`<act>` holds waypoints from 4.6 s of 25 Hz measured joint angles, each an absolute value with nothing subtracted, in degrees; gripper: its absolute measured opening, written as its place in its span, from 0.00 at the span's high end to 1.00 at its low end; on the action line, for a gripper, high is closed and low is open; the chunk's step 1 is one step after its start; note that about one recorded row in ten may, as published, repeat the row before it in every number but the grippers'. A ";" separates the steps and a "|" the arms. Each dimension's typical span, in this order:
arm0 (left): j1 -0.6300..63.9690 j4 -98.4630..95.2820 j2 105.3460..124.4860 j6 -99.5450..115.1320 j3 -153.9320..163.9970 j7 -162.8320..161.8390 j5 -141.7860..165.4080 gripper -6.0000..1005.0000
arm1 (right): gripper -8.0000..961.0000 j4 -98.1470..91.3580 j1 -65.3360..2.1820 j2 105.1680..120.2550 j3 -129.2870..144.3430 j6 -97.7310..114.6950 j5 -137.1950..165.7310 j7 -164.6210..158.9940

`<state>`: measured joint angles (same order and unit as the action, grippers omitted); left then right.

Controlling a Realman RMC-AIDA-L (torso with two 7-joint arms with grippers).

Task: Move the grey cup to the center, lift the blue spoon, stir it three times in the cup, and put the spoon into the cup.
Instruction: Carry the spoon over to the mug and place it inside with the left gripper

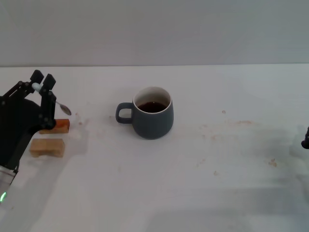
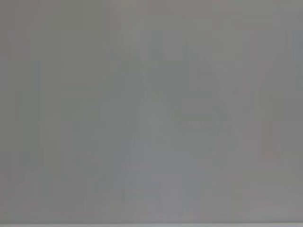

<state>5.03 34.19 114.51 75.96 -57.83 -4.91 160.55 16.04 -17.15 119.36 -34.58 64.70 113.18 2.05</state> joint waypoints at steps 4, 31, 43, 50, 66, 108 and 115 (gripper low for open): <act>6.50 34.40 114.63 75.93 -57.66 -4.97 160.66 0.81 | 0.99 14.51 -16.83 119.36 -35.36 64.65 113.07 1.94; 13.34 35.78 116.23 74.01 -57.23 -5.19 163.64 0.81 | 0.99 10.72 -16.67 119.35 -36.30 62.27 108.63 1.88; 15.39 35.69 117.46 71.87 -57.17 -5.19 165.56 0.81 | 0.99 10.72 -16.49 119.36 -37.40 62.07 108.63 2.16; 16.74 35.21 117.60 71.24 -56.51 -5.64 165.55 0.81 | 0.99 10.73 -15.34 119.35 -39.58 64.40 108.63 2.28; 18.71 34.97 117.86 67.99 -54.85 -5.88 165.49 0.81 | 0.99 10.94 -12.13 119.53 -39.83 74.05 108.63 2.34; 26.48 28.55 118.63 58.99 -53.55 -7.38 165.15 0.81 | 0.99 11.34 -11.34 119.62 -39.38 74.27 109.00 2.37; 28.75 27.57 118.76 55.43 -53.35 -7.39 165.14 0.81 | 0.99 11.34 -11.44 119.62 -39.29 74.27 109.07 2.37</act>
<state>28.75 27.57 118.76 55.43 -53.35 -7.39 165.14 11.34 -11.44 119.62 -39.29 74.27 109.07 2.37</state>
